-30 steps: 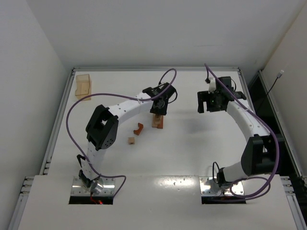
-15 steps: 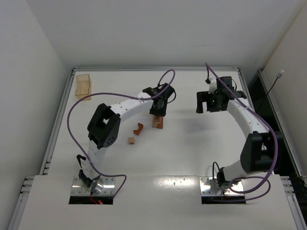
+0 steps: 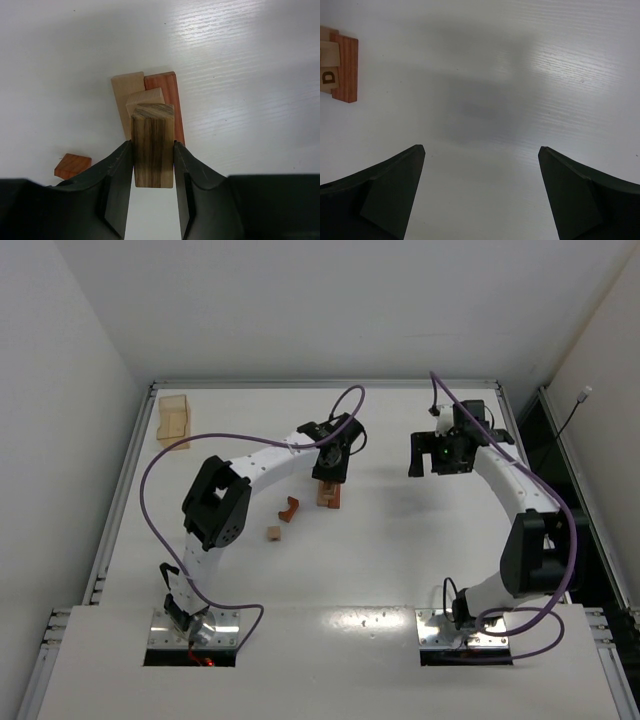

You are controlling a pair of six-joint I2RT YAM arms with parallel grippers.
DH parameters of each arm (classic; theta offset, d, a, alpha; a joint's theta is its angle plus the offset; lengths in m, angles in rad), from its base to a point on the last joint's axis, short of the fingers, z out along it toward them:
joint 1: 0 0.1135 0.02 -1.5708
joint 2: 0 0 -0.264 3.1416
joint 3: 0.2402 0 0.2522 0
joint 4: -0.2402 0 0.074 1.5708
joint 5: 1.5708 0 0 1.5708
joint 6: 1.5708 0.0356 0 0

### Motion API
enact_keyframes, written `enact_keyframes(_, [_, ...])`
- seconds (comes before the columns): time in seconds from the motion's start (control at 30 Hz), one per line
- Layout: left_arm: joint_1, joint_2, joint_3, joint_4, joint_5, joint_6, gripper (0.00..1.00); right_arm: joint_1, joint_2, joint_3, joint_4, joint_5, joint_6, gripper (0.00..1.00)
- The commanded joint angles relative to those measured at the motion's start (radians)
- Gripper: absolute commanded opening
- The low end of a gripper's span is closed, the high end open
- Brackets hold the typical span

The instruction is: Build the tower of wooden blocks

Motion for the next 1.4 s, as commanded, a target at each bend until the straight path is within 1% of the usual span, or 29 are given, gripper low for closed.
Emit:
enact_keyframes(0.0, [0.018,0.012,0.009,0.015,0.021,-0.001,0.31,-0.01,-0.001,0.041,0.011,-0.029,0.0,0.94])
enact_keyframes(0.13, [0.018,0.012,0.0,0.015,-0.008,-0.011,0.31,-0.01,-0.001,0.041,0.011,-0.038,-0.01,0.94])
enact_keyframes(0.17, [0.018,0.003,0.0,0.015,-0.022,-0.024,0.29,-0.01,0.008,0.041,0.011,-0.038,-0.01,0.94])
enact_keyframes(0.2, [0.018,0.003,-0.009,0.015,-0.022,-0.024,0.23,-0.01,0.008,0.041,0.011,-0.038,-0.01,0.94])
enact_keyframes(0.27, [0.018,0.003,-0.009,0.015,-0.032,-0.035,0.17,-0.01,0.008,0.041,0.011,-0.038,-0.01,0.94])
enact_keyframes(0.3, [0.018,0.003,-0.009,0.015,-0.042,-0.035,0.07,-0.01,0.008,0.041,0.011,-0.038,-0.01,0.94])
enact_keyframes(0.37, [0.018,0.003,-0.009,0.015,-0.052,-0.051,0.0,-0.01,0.008,0.041,0.011,-0.038,-0.01,0.94])
enact_keyframes(0.6, [0.018,-0.006,-0.029,0.006,-0.052,-0.095,0.0,-0.01,0.008,0.041,0.011,-0.047,-0.01,0.94])
enact_keyframes(0.87, [0.018,-0.006,-0.038,0.006,-0.052,-0.104,0.0,-0.01,0.008,0.041,0.011,-0.047,-0.01,0.94])
enact_keyframes(1.0, [0.018,-0.006,-0.056,0.006,-0.042,-0.104,0.12,-0.01,0.008,0.041,0.011,-0.047,-0.01,0.94])
enact_keyframes(1.1, [0.018,-0.006,-0.066,0.006,-0.042,-0.104,0.16,-0.01,0.017,0.041,0.011,-0.056,-0.01,0.94])
enact_keyframes(1.13, [0.018,-0.006,-0.066,0.006,-0.042,-0.104,0.19,-0.01,0.017,0.041,0.011,-0.056,-0.01,0.94])
enact_keyframes(1.17, [0.018,-0.006,-0.066,0.006,-0.042,-0.104,0.23,-0.01,0.017,0.041,0.011,-0.056,-0.01,0.94])
enact_keyframes(1.23, [0.018,-0.006,-0.066,0.015,-0.042,-0.104,0.29,-0.01,0.017,0.041,0.011,-0.056,-0.01,0.94])
enact_keyframes(1.27, [0.018,-0.006,-0.075,0.015,-0.042,-0.104,0.39,-0.01,0.017,0.041,0.011,-0.056,-0.01,0.94])
enact_keyframes(1.37, [0.018,-0.015,-0.084,0.027,-0.028,-0.094,0.51,-0.01,0.017,0.051,0.002,-0.065,-0.01,0.94])
